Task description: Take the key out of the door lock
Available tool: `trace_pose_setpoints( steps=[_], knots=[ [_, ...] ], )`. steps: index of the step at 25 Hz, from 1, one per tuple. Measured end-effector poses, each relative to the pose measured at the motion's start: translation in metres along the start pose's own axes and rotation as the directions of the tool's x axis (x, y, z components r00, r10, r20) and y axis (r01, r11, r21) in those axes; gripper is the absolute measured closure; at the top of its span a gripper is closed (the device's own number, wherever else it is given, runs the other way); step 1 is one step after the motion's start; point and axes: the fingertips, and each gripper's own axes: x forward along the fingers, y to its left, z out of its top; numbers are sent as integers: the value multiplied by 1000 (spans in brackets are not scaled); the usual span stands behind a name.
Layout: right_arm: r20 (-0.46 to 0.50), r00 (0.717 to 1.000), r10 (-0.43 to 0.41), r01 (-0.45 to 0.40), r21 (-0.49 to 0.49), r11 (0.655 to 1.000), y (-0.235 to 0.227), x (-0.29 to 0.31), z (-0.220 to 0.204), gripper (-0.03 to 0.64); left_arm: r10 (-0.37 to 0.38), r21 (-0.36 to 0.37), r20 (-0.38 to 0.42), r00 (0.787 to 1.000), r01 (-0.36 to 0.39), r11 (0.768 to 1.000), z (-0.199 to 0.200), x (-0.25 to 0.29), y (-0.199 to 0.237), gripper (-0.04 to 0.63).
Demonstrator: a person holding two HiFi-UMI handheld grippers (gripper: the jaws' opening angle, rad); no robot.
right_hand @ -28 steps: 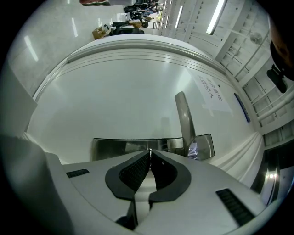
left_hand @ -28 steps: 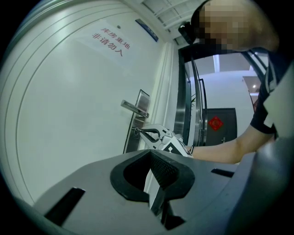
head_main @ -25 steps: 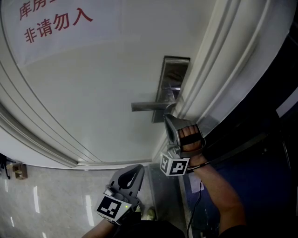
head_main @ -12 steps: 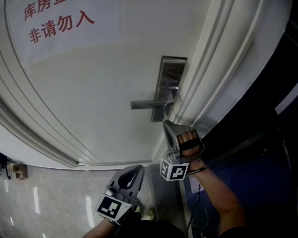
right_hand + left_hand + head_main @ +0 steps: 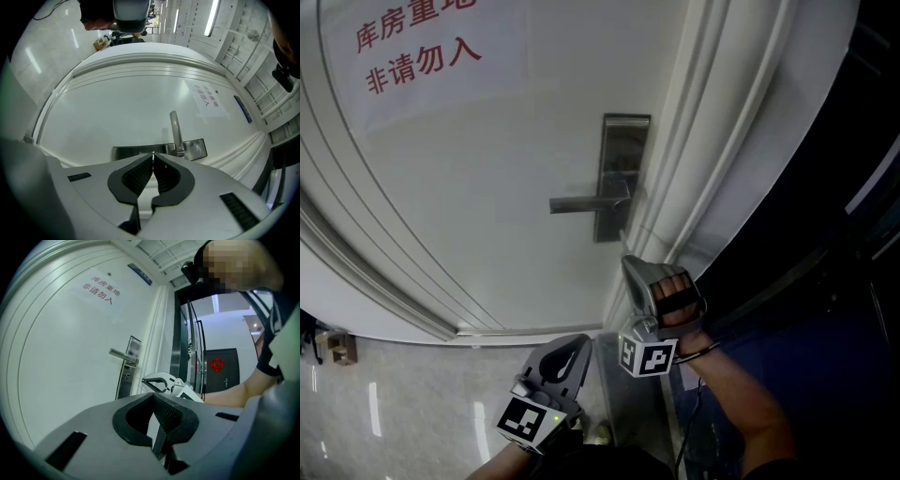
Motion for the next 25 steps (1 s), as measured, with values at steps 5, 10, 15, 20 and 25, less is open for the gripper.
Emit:
trace_pose_setpoints(
  steps=[5, 10, 15, 20, 25],
  knots=[
    [33, 999, 3, -4, 32, 999, -13, -36, 17, 597, 7, 15, 10, 1000, -7, 1000, 3, -10, -19, 591],
    [67, 998, 20, -24, 65, 998, -27, -84, 38, 597, 21, 26, 12, 1000, -21, 999, 2, -26, -38, 591],
    [96, 995, 34, -43, 97, 994, -38, -135, 57, 597, 21, 49, 23, 1000, -22, 999, 2, -41, -64, 591],
    [109, 993, 49, -63, 121, 991, -43, -172, 64, 597, 24, 67, 36, 999, -26, 997, 3, -54, -88, 591],
    [112, 992, 56, -72, 149, 986, -43, -196, 63, 597, 22, 82, 37, 999, -25, 996, 0, -62, -108, 591]
  ],
)
